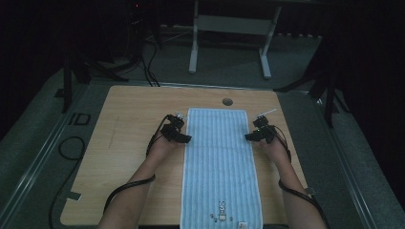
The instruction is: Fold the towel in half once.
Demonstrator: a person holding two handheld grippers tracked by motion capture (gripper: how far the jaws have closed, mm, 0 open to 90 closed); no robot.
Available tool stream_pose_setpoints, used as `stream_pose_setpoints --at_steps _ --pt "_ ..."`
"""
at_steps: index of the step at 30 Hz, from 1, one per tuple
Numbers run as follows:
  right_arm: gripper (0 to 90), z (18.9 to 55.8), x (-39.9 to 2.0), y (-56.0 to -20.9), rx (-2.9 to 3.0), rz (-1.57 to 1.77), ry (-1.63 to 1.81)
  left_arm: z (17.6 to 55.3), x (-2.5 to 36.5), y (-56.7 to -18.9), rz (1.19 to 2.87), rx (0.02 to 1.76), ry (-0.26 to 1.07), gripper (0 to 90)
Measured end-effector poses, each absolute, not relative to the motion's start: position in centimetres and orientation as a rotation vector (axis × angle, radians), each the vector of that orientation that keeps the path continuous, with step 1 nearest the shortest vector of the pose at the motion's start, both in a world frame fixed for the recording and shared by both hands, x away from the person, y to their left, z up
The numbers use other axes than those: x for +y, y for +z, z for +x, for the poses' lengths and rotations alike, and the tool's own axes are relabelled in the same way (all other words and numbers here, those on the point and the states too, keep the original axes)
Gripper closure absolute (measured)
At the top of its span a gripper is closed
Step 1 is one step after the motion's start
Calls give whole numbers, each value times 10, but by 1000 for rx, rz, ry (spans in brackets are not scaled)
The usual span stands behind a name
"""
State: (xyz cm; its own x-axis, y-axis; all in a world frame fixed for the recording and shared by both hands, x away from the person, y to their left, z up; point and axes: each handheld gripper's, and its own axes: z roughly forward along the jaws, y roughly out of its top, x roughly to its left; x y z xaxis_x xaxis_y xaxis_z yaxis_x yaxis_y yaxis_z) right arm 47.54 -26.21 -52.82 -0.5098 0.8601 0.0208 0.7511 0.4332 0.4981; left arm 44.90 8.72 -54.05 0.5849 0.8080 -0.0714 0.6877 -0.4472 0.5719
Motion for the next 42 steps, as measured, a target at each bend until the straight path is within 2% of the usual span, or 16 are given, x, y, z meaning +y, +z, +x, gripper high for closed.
stream_pose_setpoints --at_steps 2,5,10,12,15,21,29,36,42 --pt "532 476 -260 -531 2457 1405 660 448 84 -541 2257 1175 300 416" --pt "594 474 -258 -531 2468 1376 660 448 80 -541 2267 1169 322 480" --pt "777 474 -253 -530 2484 1353 656 450 75 -540 2279 1147 309 703" --pt "813 477 -252 -530 2481 1361 649 454 75 -540 2264 1161 274 793" --pt "849 483 -250 -529 2467 1386 635 460 72 -540 2250 1190 278 855" --pt "877 490 -243 -524 2464 1367 591 467 72 -531 2198 1212 270 874" --pt "879 485 -250 -495 2428 1333 677 463 80 -501 2147 1172 271 880" --pt "878 465 -258 -463 2439 1268 771 438 90 -475 2127 1088 287 879" --pt "877 428 -263 -456 2459 1209 859 402 96 -478 2148 1038 267 878"
